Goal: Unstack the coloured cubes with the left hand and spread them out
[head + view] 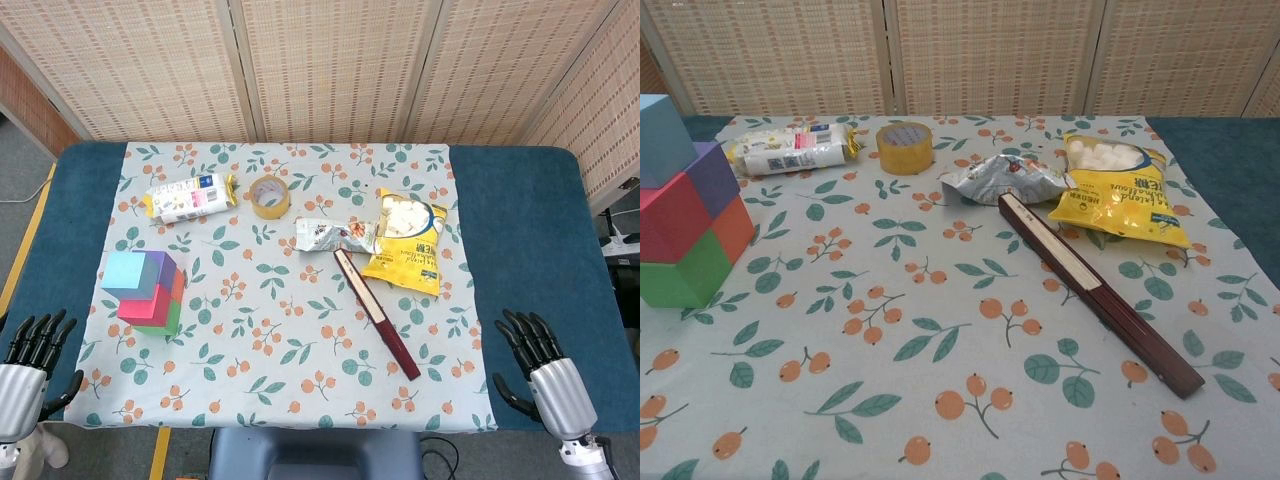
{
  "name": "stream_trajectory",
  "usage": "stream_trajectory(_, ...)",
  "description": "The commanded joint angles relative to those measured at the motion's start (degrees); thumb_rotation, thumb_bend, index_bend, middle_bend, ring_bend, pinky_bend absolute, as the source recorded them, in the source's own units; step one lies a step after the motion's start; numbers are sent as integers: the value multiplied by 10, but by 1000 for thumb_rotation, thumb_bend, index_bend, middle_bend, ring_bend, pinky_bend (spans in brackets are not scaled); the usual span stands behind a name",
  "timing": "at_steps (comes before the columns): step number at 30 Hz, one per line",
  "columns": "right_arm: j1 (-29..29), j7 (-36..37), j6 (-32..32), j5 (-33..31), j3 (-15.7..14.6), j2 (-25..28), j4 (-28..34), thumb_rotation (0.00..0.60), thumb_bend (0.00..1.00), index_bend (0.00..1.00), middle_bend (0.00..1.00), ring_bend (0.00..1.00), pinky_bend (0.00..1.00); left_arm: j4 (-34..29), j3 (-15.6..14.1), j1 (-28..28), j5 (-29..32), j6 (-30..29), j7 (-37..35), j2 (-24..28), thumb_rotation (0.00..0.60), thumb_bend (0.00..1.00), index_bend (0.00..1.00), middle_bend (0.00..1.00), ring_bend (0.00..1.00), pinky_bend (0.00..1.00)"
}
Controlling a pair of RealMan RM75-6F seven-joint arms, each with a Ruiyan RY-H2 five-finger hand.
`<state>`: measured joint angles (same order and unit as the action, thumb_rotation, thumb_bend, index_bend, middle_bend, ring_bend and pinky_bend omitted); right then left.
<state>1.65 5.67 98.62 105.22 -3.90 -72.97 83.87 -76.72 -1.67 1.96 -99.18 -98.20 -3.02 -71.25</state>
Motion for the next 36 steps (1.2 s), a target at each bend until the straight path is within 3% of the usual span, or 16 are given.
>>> stream_trajectory(1, -1, 0, 1, 2, -1, 1, 2, 600, 298, 0, 0, 0, 0, 1, 0, 4, -5, 0, -15, -4, 600, 406, 0, 0, 0, 0)
stream_trajectory(6, -5, 2, 15, 14, -4, 5, 7, 600, 299, 0, 0, 0, 0, -31, 16, 44, -20, 14, -98, 14, 600, 374, 0, 0, 0, 0)
stream_trajectory(8, -7, 4, 20, 15, -3, 7, 8, 600, 299, 0, 0, 0, 0, -73, 28, 69, -7, 49, -106, 40, 600, 368, 0, 0, 0, 4)
stream_trajectory(12, -8, -5, 21, 18, -3, 9, 8, 600, 299, 0, 0, 0, 0, -154, 59, 123, 34, 138, -74, 91, 600, 371, 0, 0, 0, 9)
stream_trajectory(17, -8, -9, 20, 19, -2, 9, 9, 600, 299, 0, 0, 0, 0, -207, 86, 179, 92, 243, -4, 119, 600, 371, 0, 0, 0, 5)
stream_trajectory(21, -7, 2, 20, 22, -3, 15, 10, 600, 298, 0, 0, 0, 0, -221, 99, 214, 140, 313, 44, 138, 600, 369, 0, 0, 0, 5)
stream_trajectory(25, -8, -1, 20, 23, -4, 15, 10, 600, 299, 0, 0, 0, 0, -235, 106, 239, 192, 377, 40, 162, 600, 368, 0, 0, 0, 5)
stream_trajectory(36, -10, 2, 20, 23, -5, 21, 17, 600, 298, 0, 0, 0, 0, -193, 107, 273, 237, 430, 41, 150, 600, 369, 0, 0, 0, 9)
